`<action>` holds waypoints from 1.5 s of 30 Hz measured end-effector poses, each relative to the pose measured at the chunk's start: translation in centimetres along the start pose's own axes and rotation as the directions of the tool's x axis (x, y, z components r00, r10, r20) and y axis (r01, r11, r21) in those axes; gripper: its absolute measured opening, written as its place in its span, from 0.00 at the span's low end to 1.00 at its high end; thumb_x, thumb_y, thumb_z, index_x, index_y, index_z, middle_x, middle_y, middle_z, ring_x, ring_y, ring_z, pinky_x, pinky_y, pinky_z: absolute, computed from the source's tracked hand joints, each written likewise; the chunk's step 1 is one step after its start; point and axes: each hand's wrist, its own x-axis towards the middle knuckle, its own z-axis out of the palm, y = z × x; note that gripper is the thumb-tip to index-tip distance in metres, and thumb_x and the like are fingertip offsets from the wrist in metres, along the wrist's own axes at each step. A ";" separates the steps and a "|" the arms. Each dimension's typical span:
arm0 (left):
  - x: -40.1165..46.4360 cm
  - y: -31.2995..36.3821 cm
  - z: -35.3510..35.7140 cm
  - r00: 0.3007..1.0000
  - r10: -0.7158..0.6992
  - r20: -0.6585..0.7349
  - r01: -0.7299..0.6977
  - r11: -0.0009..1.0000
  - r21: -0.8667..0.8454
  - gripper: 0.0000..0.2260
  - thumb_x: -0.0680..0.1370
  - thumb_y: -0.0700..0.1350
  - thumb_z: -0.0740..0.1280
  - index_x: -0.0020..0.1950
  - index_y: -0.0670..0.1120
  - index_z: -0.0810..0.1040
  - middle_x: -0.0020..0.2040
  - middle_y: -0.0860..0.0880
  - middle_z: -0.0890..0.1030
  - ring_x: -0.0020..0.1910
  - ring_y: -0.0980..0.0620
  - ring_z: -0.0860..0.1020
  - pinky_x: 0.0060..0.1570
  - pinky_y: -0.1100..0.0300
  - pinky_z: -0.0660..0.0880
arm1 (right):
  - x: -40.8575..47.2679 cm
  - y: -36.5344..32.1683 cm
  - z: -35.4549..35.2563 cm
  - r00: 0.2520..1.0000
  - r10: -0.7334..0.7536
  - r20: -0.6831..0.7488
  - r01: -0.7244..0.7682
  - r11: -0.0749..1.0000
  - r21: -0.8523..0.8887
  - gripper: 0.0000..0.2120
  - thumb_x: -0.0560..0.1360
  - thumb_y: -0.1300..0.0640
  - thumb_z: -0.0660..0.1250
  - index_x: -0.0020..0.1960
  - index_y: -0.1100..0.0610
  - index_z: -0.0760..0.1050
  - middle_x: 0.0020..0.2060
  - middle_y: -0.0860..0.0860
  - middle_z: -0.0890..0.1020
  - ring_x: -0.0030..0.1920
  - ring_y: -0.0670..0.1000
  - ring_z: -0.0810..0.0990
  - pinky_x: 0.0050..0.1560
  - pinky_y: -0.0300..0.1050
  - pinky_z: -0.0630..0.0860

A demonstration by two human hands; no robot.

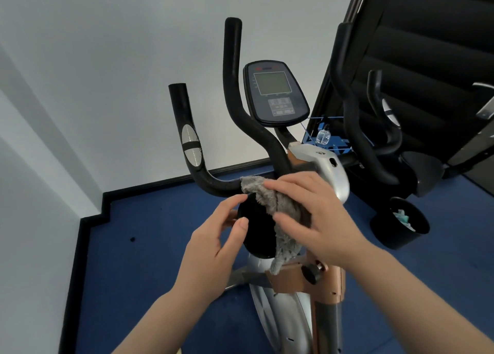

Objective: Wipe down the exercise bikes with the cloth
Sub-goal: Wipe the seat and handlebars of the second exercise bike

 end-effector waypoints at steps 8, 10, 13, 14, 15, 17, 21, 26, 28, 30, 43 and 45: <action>0.1 0.2 -0.1 1.000 -0.007 0.012 0.006 1.000 0.019 0.14 0.80 0.49 0.60 0.59 0.69 0.71 0.50 0.68 0.77 0.54 0.65 0.76 0.48 0.78 0.68 | 0.4 -0.1 -1.6 0.988 0.063 -0.139 -0.052 0.995 0.080 0.10 0.70 0.51 0.72 0.49 0.52 0.79 0.43 0.43 0.78 0.49 0.46 0.76 0.51 0.46 0.75; 0.1 0.1 -0.1 1.000 -0.007 0.014 0.007 1.000 0.022 0.13 0.79 0.52 0.59 0.59 0.69 0.70 0.50 0.67 0.78 0.54 0.65 0.76 0.48 0.77 0.69 | 0.7 -0.7 -2.6 0.961 0.087 -0.261 -0.067 0.994 0.087 0.09 0.67 0.52 0.74 0.45 0.52 0.78 0.42 0.46 0.78 0.49 0.47 0.76 0.51 0.41 0.74; 0.0 -0.1 0.0 1.000 -0.007 0.006 0.007 1.000 0.017 0.14 0.77 0.54 0.59 0.60 0.69 0.70 0.50 0.65 0.79 0.53 0.63 0.77 0.48 0.74 0.71 | 1.3 -1.5 -2.4 0.958 0.076 -0.275 -0.094 0.994 -0.055 0.11 0.64 0.57 0.76 0.42 0.53 0.76 0.41 0.45 0.75 0.44 0.46 0.73 0.45 0.37 0.72; 0.0 -0.2 0.1 1.000 -0.008 0.004 0.008 1.000 0.014 0.14 0.77 0.54 0.59 0.60 0.69 0.70 0.51 0.64 0.79 0.54 0.63 0.77 0.49 0.73 0.72 | 1.3 -1.6 -1.5 0.967 0.090 -0.240 -0.116 0.988 -0.100 0.11 0.64 0.57 0.76 0.42 0.53 0.75 0.42 0.46 0.73 0.44 0.45 0.72 0.43 0.38 0.73; 0.0 -0.2 0.1 1.000 -0.008 0.002 0.008 1.000 0.010 0.14 0.76 0.55 0.58 0.60 0.69 0.70 0.51 0.64 0.79 0.54 0.63 0.77 0.49 0.71 0.72 | 1.3 -1.7 -0.5 0.973 0.110 -0.204 -0.135 0.984 -0.113 0.11 0.65 0.56 0.75 0.43 0.54 0.75 0.44 0.47 0.72 0.44 0.46 0.72 0.42 0.40 0.75; 0.0 -0.3 0.1 1.000 -0.004 0.000 0.004 1.000 0.007 0.15 0.76 0.55 0.58 0.61 0.68 0.71 0.51 0.65 0.79 0.55 0.63 0.77 0.49 0.72 0.72 | 0.7 -1.6 1.2 0.982 0.096 -0.163 -0.117 0.985 -0.125 0.12 0.67 0.54 0.74 0.46 0.55 0.75 0.47 0.48 0.72 0.48 0.47 0.72 0.43 0.43 0.76; 0.0 -0.6 0.0 1.000 -0.003 -0.001 0.003 1.000 0.012 0.15 0.76 0.55 0.59 0.61 0.68 0.70 0.51 0.66 0.78 0.54 0.64 0.77 0.50 0.74 0.71 | -0.9 -0.3 0.2 0.995 -0.027 -0.098 0.011 0.987 -0.159 0.16 0.66 0.58 0.74 0.53 0.57 0.78 0.49 0.50 0.76 0.51 0.50 0.72 0.52 0.41 0.70; -0.1 -0.5 0.5 0.999 -0.015 -0.032 0.014 1.000 -0.020 0.15 0.77 0.58 0.58 0.64 0.65 0.71 0.50 0.67 0.77 0.54 0.64 0.77 0.48 0.75 0.70 | -0.2 -1.2 0.6 0.994 -0.088 -0.067 0.069 0.966 -0.249 0.14 0.65 0.64 0.72 0.50 0.57 0.80 0.44 0.50 0.78 0.46 0.51 0.74 0.45 0.44 0.73; -0.3 -0.5 0.6 0.999 -0.017 -0.034 0.016 0.999 -0.034 0.15 0.78 0.57 0.58 0.65 0.64 0.70 0.51 0.66 0.78 0.54 0.64 0.77 0.50 0.75 0.70 | -0.1 -1.7 2.0 0.991 -0.031 -0.127 -0.001 0.971 -0.240 0.14 0.66 0.62 0.73 0.51 0.56 0.80 0.45 0.50 0.79 0.46 0.51 0.76 0.44 0.47 0.75; -0.3 -0.6 0.7 0.999 -0.012 -0.035 0.011 0.999 -0.035 0.16 0.78 0.55 0.58 0.65 0.64 0.70 0.52 0.64 0.78 0.54 0.63 0.77 0.50 0.73 0.71 | -1.0 -1.9 2.8 0.988 -0.006 -0.153 -0.033 0.969 -0.247 0.13 0.71 0.55 0.70 0.54 0.57 0.80 0.48 0.51 0.80 0.50 0.51 0.77 0.50 0.48 0.75; -0.9 -1.0 1.0 0.999 0.021 -0.030 -0.024 0.997 -0.073 0.17 0.80 0.52 0.54 0.68 0.59 0.69 0.58 0.62 0.78 0.60 0.60 0.76 0.56 0.66 0.72 | -3.0 -5.4 4.1 0.961 0.251 -0.114 -0.210 0.934 0.288 0.09 0.74 0.56 0.70 0.53 0.50 0.77 0.48 0.41 0.78 0.53 0.43 0.77 0.53 0.35 0.74; -0.9 -1.0 1.0 0.999 0.010 -0.033 -0.013 0.997 -0.072 0.17 0.80 0.53 0.53 0.68 0.61 0.68 0.58 0.62 0.78 0.60 0.60 0.75 0.57 0.61 0.73 | -4.5 -4.8 4.2 0.978 0.199 -0.070 -0.179 0.958 0.225 0.10 0.73 0.59 0.71 0.53 0.52 0.77 0.49 0.42 0.77 0.52 0.42 0.77 0.52 0.34 0.74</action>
